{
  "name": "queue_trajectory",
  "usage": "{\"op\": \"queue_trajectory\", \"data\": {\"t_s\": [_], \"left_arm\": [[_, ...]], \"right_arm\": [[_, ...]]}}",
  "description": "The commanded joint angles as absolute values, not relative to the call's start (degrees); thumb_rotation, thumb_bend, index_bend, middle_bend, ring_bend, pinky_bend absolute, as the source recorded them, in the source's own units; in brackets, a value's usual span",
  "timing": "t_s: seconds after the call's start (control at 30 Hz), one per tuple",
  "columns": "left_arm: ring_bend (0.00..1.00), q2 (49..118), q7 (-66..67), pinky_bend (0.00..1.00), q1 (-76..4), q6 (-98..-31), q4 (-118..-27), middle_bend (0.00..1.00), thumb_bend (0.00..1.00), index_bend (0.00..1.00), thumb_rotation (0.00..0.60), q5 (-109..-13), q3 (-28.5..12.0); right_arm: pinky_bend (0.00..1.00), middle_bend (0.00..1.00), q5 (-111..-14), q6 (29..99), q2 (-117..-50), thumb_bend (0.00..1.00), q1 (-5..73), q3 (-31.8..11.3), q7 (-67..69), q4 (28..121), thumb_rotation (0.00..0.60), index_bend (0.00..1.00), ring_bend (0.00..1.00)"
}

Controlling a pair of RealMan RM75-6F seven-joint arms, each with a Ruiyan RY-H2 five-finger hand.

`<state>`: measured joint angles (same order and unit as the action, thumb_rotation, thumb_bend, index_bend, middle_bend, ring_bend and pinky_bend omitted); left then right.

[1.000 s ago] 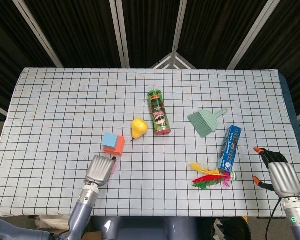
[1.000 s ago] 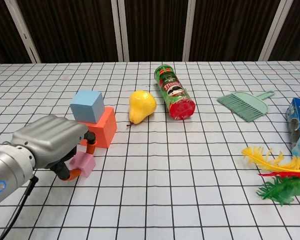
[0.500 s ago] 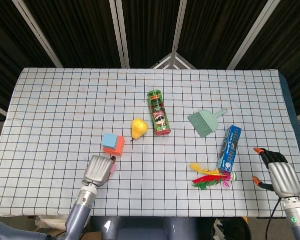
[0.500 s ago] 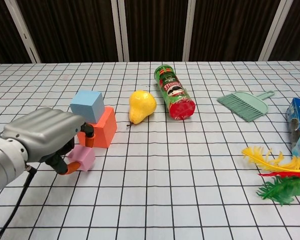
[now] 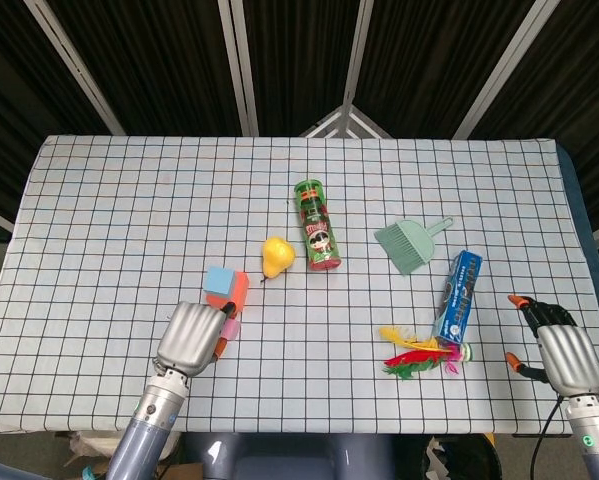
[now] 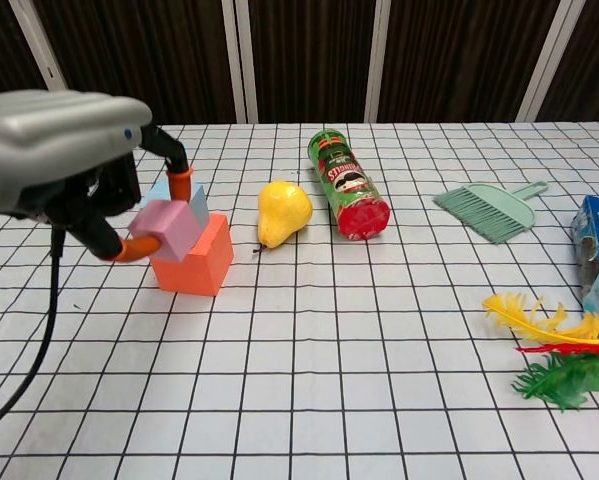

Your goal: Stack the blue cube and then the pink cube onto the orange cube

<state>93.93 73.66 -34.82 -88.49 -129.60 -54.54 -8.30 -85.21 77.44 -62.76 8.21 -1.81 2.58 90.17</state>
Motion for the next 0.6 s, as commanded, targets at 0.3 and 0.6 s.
{"op": "queue_trajectory", "data": {"t_s": [0.3, 0.6], "left_arm": [[0.69, 96.14, 80.1, 0.78, -41.28, -94.29, -128.71, 0.94, 0.4, 0.44, 0.6, -41.16, -21.34], [0.69, 95.9, 80.15, 0.78, -43.82, -95.2, -125.68, 0.94, 0.4, 0.43, 0.6, -36.47, -23.77]], "right_arm": [[0.19, 0.2, -85.37, 77.11, -62.82, 0.3, 8.36, -1.7, 2.72, 90.16, 0.6, 0.17, 0.22], [0.19, 0.2, -85.14, 76.83, -62.85, 0.3, 8.45, -1.77, 3.23, 89.75, 0.6, 0.18, 0.22]]}}
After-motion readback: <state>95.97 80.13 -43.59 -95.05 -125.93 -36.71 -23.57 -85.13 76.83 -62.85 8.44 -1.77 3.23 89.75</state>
